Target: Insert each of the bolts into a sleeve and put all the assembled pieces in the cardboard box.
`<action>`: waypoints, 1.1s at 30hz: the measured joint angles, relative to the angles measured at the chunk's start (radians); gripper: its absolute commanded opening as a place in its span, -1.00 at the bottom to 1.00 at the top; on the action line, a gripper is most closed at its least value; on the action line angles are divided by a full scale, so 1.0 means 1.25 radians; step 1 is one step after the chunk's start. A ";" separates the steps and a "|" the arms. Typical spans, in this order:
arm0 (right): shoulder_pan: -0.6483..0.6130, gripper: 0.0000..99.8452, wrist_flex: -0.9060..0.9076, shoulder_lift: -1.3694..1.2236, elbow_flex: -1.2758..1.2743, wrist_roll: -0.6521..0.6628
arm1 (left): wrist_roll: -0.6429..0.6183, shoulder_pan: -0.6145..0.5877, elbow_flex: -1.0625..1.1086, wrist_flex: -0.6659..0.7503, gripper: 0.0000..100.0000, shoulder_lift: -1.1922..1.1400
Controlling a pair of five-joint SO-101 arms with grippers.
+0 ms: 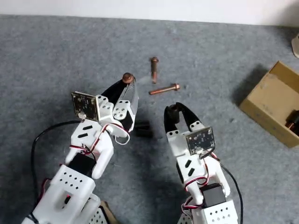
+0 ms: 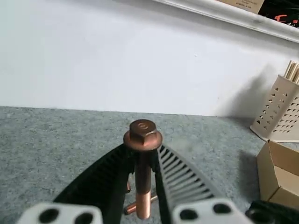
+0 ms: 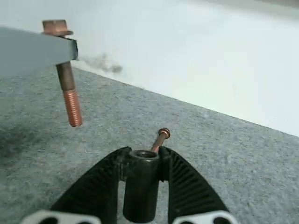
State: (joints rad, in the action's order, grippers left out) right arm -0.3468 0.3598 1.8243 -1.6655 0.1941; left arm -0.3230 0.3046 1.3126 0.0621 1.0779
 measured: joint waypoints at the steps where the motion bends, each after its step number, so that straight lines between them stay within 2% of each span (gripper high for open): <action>1: -0.004 -0.99 -0.001 0.000 0.000 0.000 | 0.000 -0.001 0.000 0.007 -0.99 0.000; 5: -0.050 -0.99 -0.001 0.000 -0.004 0.001 | 0.000 0.000 0.000 0.060 -0.99 0.000; 9: -0.095 -0.99 -0.001 -0.001 -0.004 0.061 | 0.000 0.007 0.031 0.107 -0.99 0.001; 18: -0.107 -0.99 -0.002 -0.001 -0.004 0.077 | 0.000 0.107 0.107 0.237 -0.99 0.000; 27: -0.109 -0.99 -0.002 -0.001 -0.004 0.077 | -0.006 0.107 0.107 0.243 -0.99 0.000; 33: -0.109 -0.99 -0.002 -0.001 -0.004 0.077 | -0.130 0.081 0.087 0.218 -0.99 0.000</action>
State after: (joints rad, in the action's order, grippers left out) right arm -0.4833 0.3567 1.8228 -1.6701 0.2908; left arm -0.4856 0.4058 1.4216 0.3353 1.0779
